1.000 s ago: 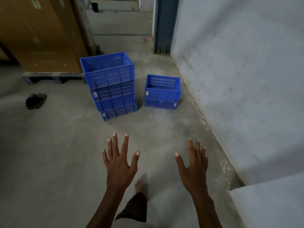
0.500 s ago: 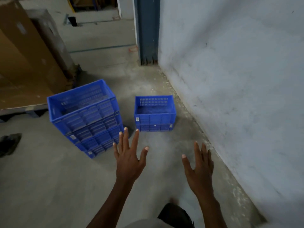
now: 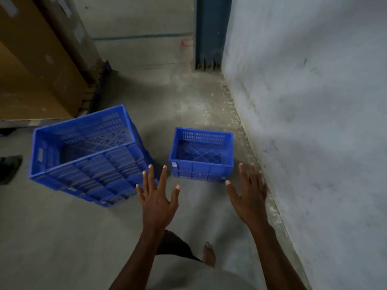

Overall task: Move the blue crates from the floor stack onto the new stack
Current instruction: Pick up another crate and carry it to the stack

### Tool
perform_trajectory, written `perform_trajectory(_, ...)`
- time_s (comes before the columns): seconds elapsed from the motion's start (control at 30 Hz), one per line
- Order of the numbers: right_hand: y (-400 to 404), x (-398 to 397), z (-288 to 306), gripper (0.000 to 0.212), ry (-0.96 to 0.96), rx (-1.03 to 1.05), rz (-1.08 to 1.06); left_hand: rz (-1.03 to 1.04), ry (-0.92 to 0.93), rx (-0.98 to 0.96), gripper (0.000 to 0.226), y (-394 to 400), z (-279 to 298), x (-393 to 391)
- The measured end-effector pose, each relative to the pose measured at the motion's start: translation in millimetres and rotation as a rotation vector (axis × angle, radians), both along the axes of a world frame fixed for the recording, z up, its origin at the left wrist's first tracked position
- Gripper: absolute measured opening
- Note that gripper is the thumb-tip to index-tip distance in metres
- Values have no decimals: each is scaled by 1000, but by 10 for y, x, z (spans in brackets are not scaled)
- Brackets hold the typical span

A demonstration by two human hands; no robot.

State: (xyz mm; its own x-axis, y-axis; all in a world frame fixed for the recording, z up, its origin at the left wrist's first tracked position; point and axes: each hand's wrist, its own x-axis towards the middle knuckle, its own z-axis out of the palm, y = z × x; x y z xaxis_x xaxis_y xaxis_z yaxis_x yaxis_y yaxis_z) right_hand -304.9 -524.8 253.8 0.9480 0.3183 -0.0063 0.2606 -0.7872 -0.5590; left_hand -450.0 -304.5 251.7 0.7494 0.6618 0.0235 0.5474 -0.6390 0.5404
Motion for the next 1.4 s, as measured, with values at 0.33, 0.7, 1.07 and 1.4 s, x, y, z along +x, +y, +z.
perform_trajectory(0.33, 1069, 2038, -585, 80, 138, -55, -17, -75, 104, -35, 63, 1145, -508, 2117)
perform_trajectory(0.7, 1834, 3855, -1762, 64, 663, -57, -162, -217, 453, -238, 58, 2335, -1729, 4053)
perform_trajectory(1.07, 1728, 5138, -4271, 52, 864, -199, -336, -29, 682, -479, 55, 2863, -4104, 4888)
perform_trajectory(1.4, 1800, 5562, -5728, 64, 697, -41, -723, 450, 314, -558, 43, 3271, -5724, 4937)
